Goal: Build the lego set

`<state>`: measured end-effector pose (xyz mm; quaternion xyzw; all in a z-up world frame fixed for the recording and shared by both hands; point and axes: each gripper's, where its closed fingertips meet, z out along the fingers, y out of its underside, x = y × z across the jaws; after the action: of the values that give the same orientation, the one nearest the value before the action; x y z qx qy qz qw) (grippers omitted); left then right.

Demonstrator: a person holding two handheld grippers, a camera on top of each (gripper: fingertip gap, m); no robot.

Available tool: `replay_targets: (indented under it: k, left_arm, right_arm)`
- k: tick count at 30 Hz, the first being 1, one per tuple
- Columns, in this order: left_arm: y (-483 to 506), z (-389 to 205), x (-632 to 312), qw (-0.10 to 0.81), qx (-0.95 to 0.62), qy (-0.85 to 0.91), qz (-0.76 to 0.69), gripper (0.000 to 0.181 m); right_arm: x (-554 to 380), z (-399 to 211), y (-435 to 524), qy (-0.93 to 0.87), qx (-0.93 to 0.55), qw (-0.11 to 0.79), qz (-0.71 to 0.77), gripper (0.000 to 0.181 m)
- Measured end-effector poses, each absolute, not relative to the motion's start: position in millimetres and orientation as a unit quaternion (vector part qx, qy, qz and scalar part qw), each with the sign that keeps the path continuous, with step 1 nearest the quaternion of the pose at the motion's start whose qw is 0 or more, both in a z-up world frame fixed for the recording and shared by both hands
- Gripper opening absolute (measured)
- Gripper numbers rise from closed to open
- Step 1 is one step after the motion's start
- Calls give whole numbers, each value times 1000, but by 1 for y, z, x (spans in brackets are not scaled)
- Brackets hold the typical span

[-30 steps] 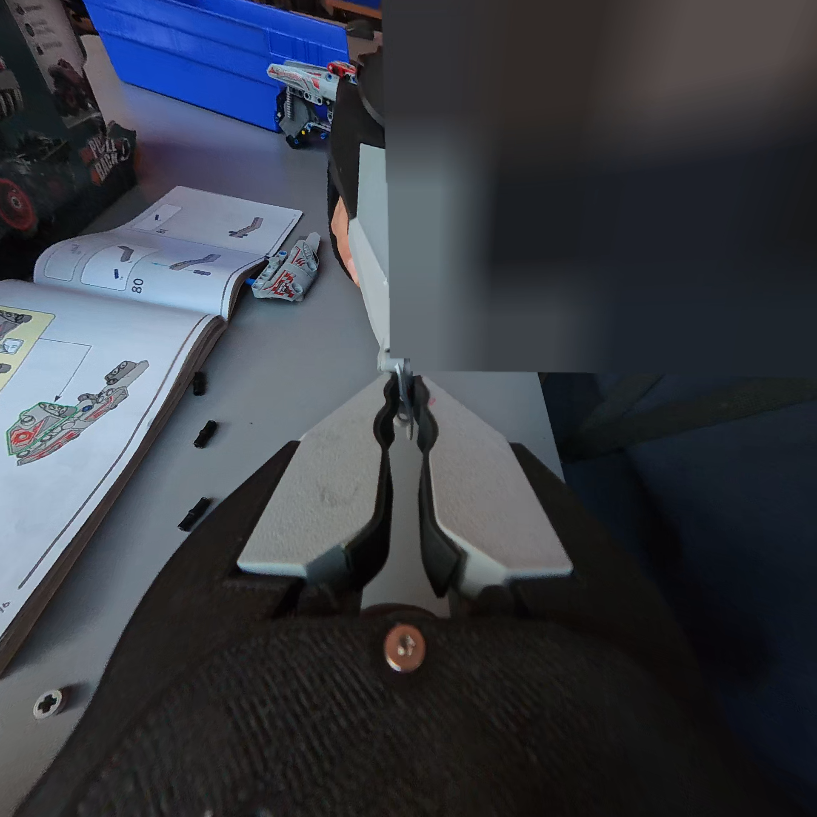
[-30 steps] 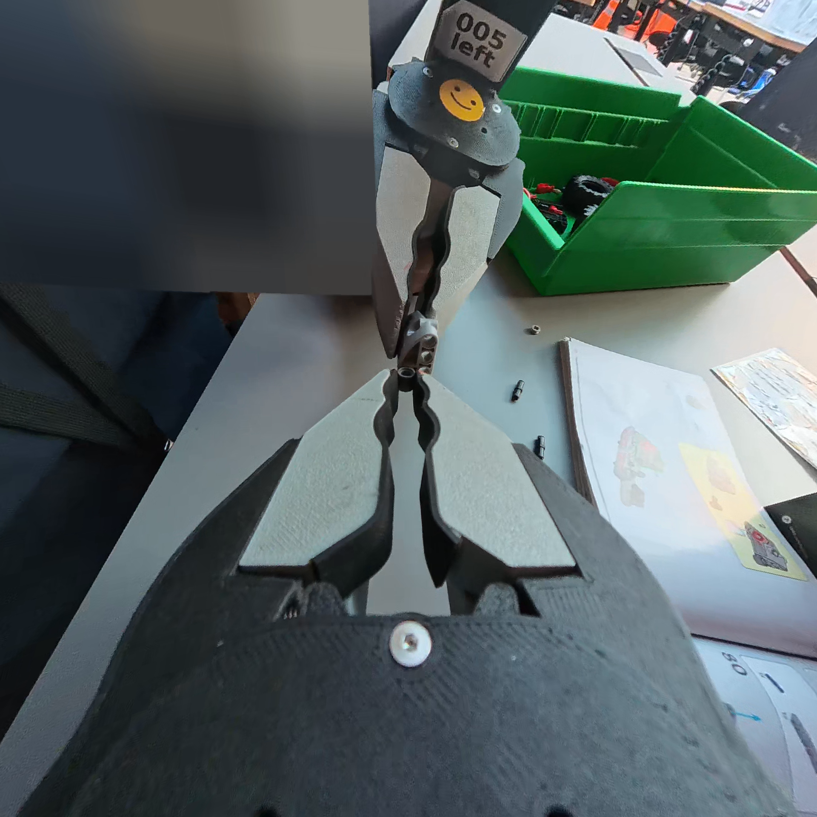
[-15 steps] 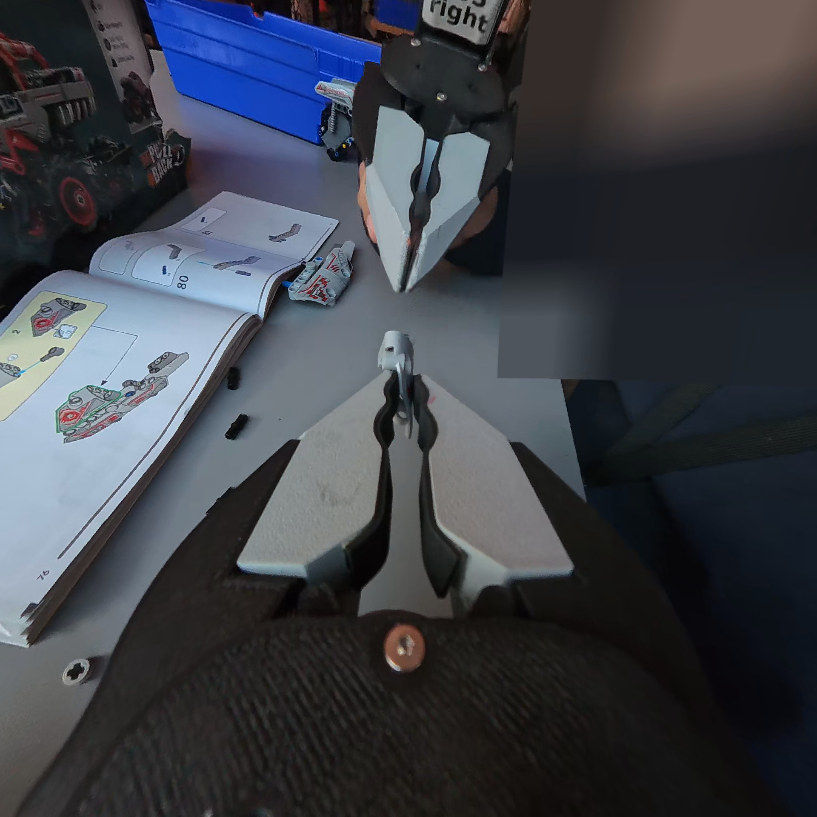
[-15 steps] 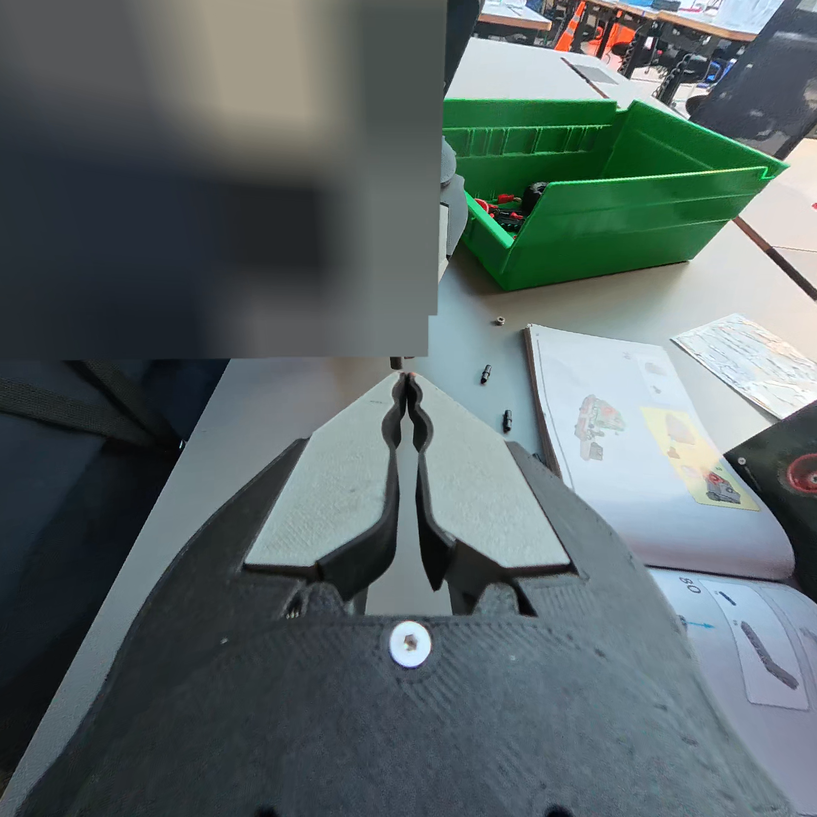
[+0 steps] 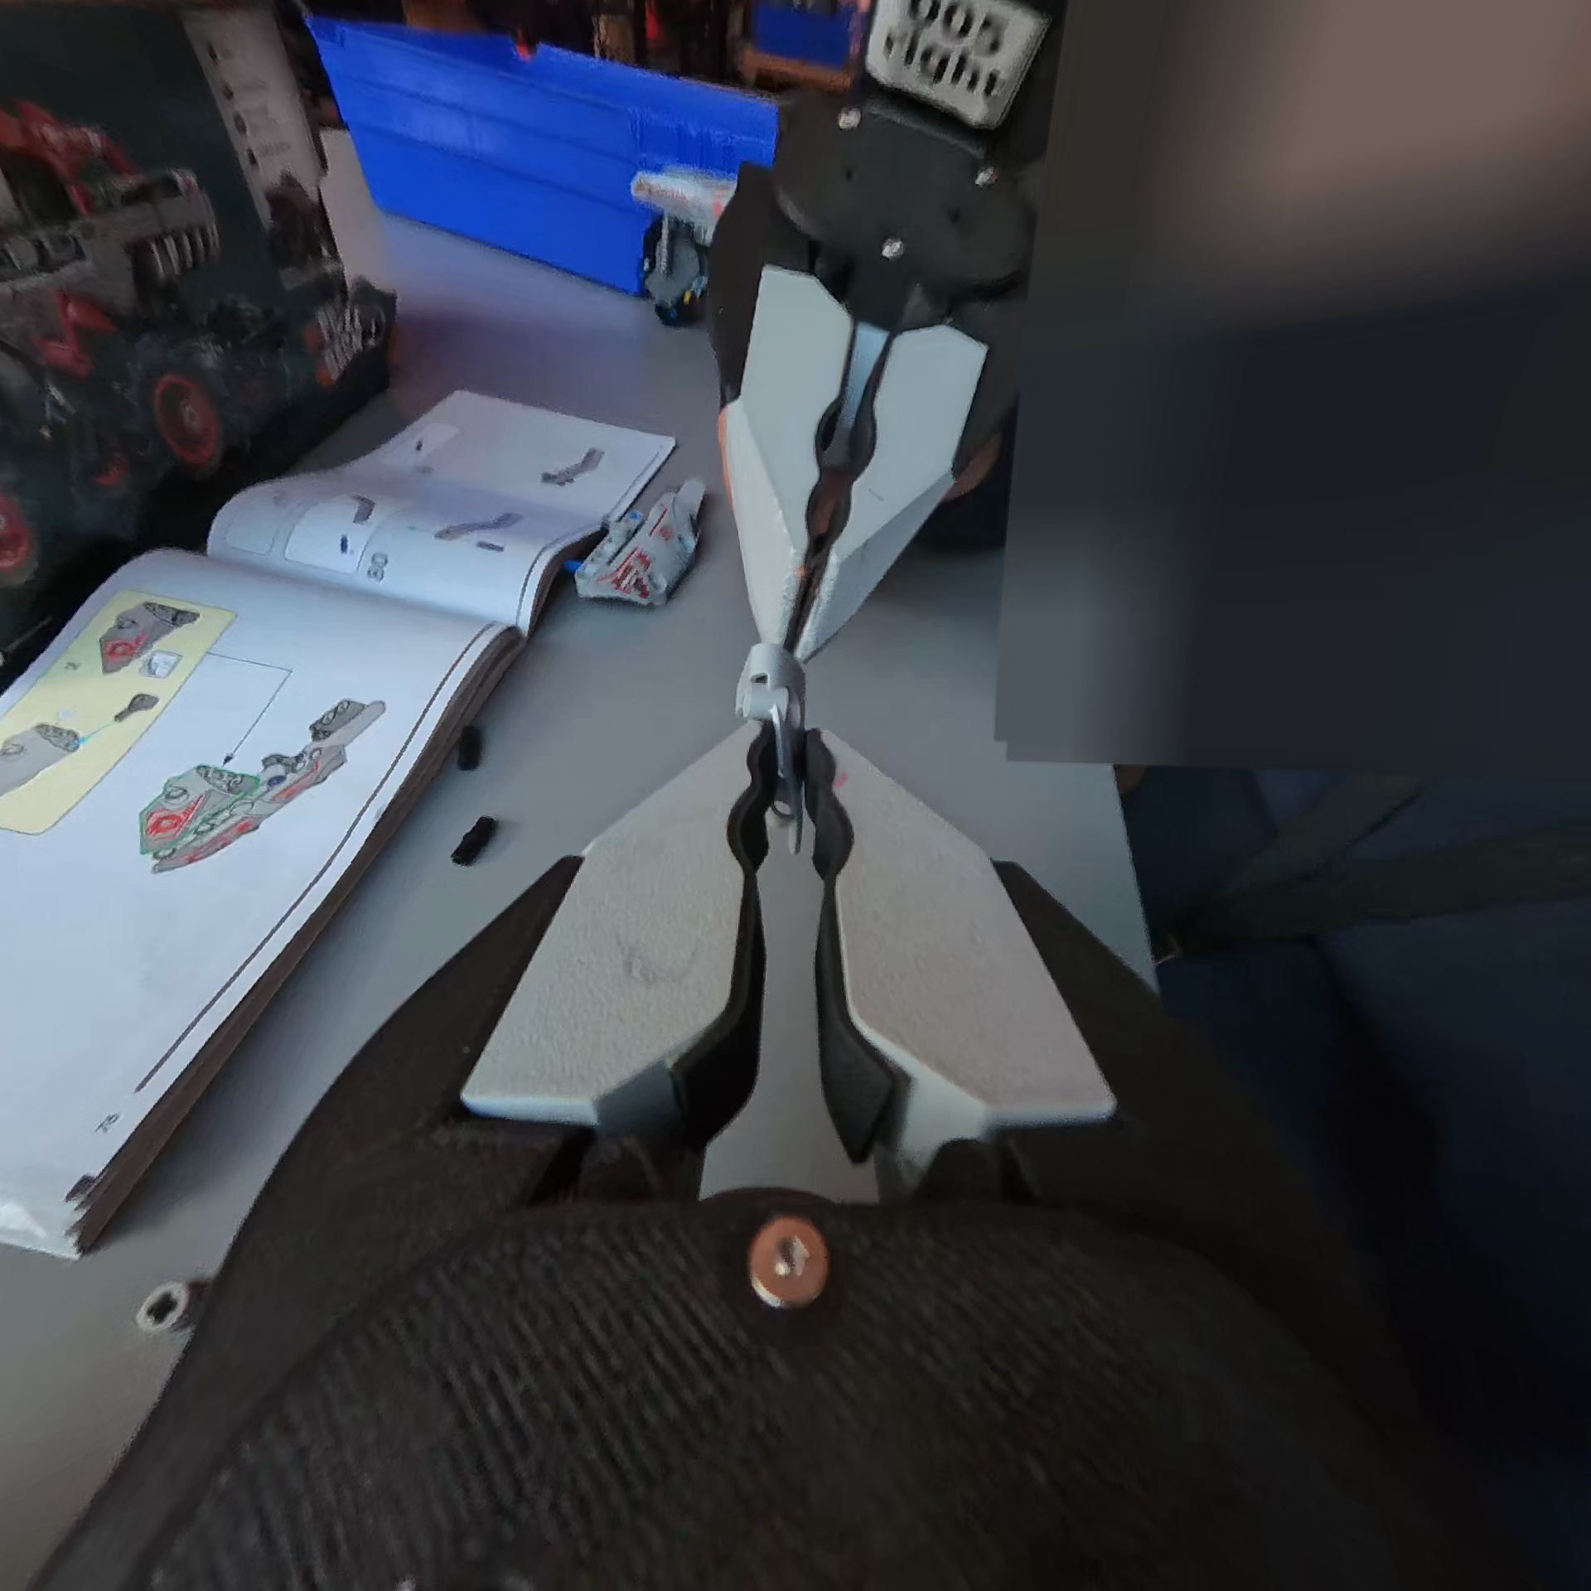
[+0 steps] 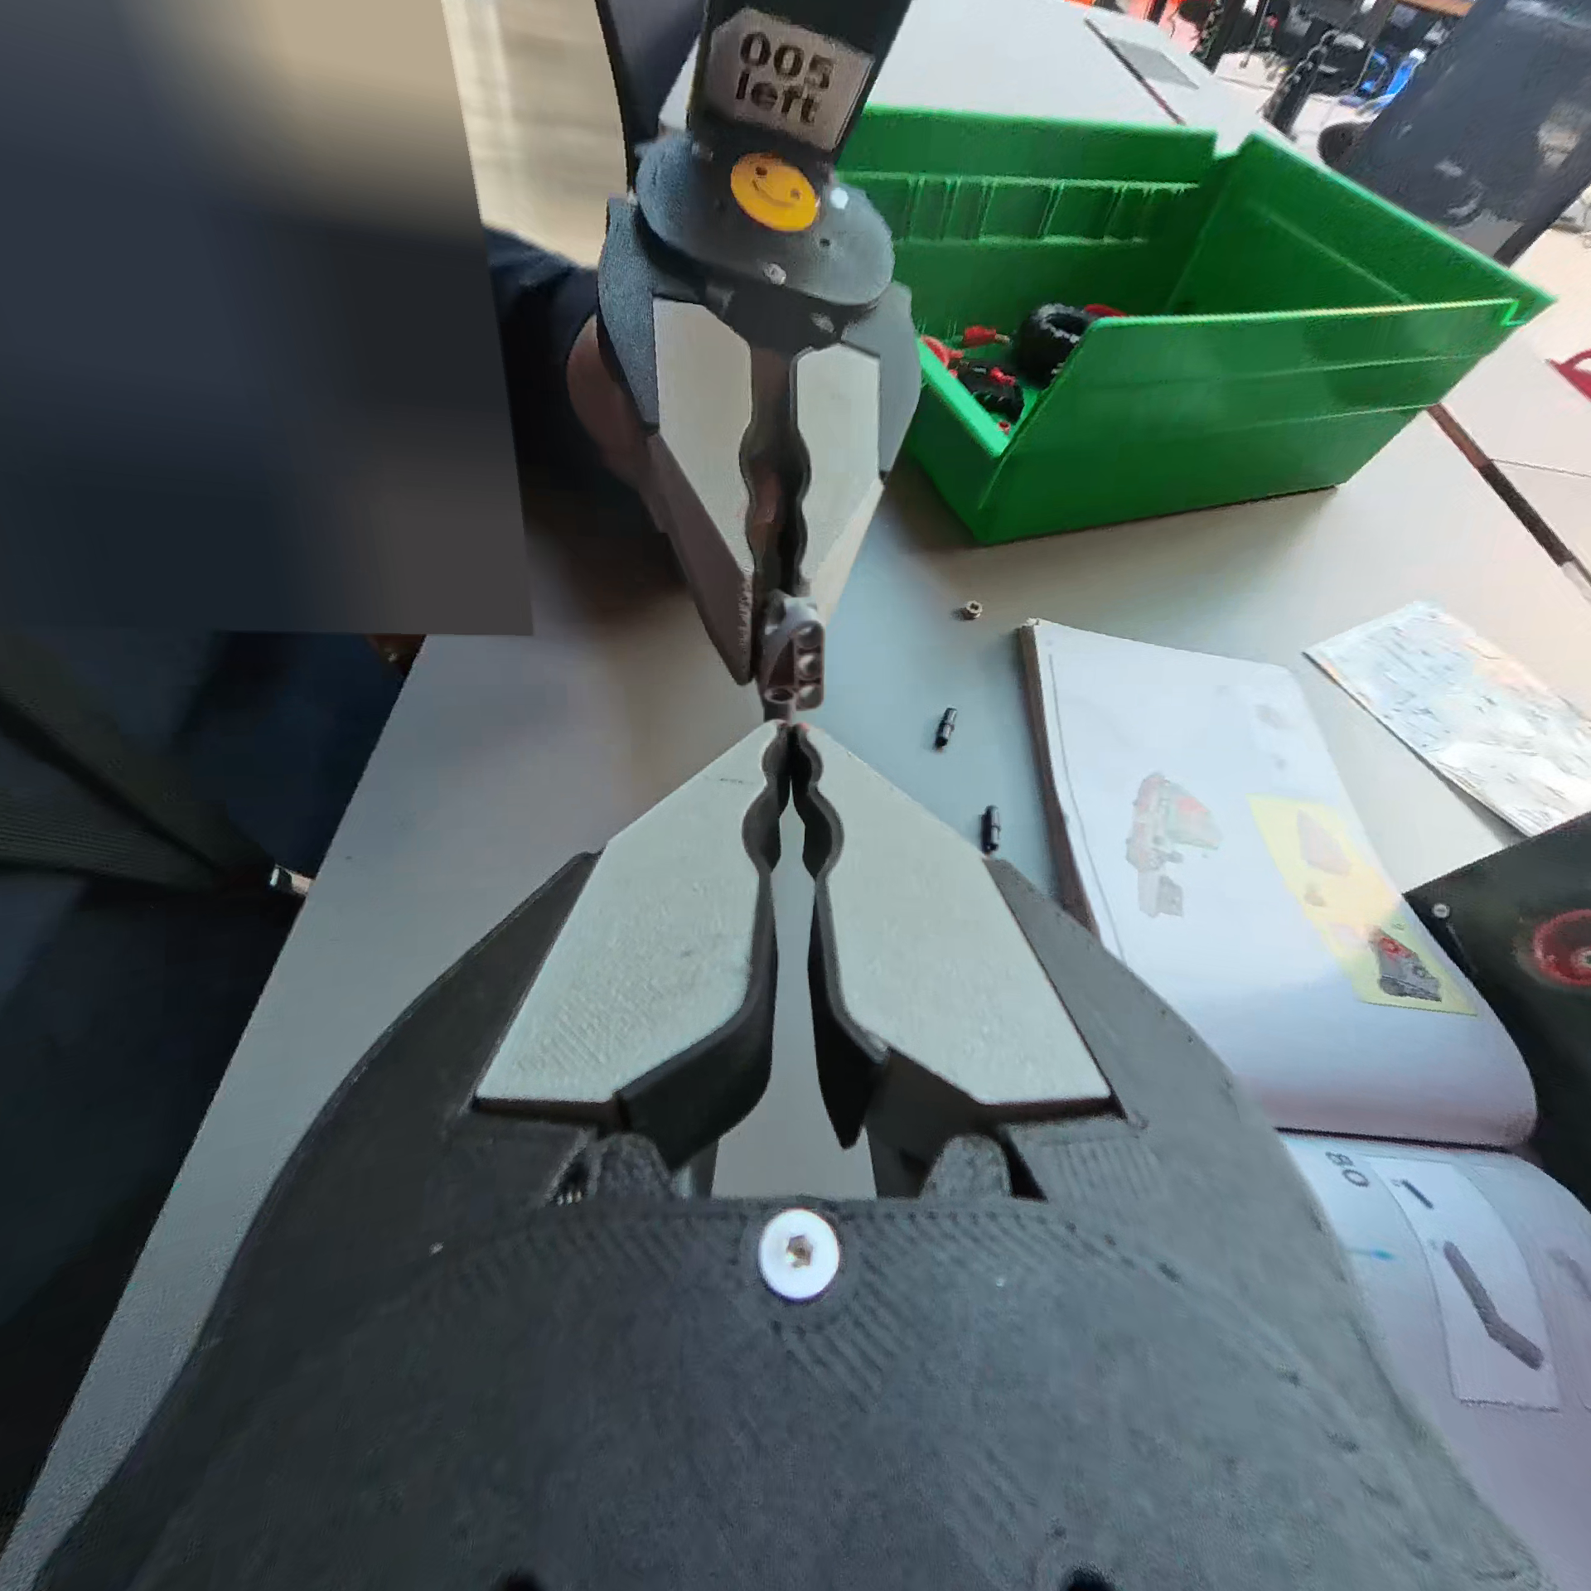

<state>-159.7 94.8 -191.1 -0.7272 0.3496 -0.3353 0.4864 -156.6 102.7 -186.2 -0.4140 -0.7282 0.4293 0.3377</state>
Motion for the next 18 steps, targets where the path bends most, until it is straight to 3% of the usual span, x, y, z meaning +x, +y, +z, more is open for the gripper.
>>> replay_targets:
  k: [4, 8, 14, 18]
  left_arm:
    - [95, -187, -165, 495, -725, 337, -340, 3]
    - [96, -198, -158, 468, -739, 361, -325, 3]
    - [96, -188, -163, 493, -726, 340, -339, 3]
    - [104, -217, -176, 416, -787, 329, -315, 3]
  right_arm:
    - [-142, -159, 124, -699, -422, 361, 451, 0]
    - [-161, -188, 102, -731, -422, 336, 418, 0]
    - [-142, -162, 125, -696, -426, 359, 453, 0]
    - [-140, -171, 136, -686, -448, 334, 466, 0]
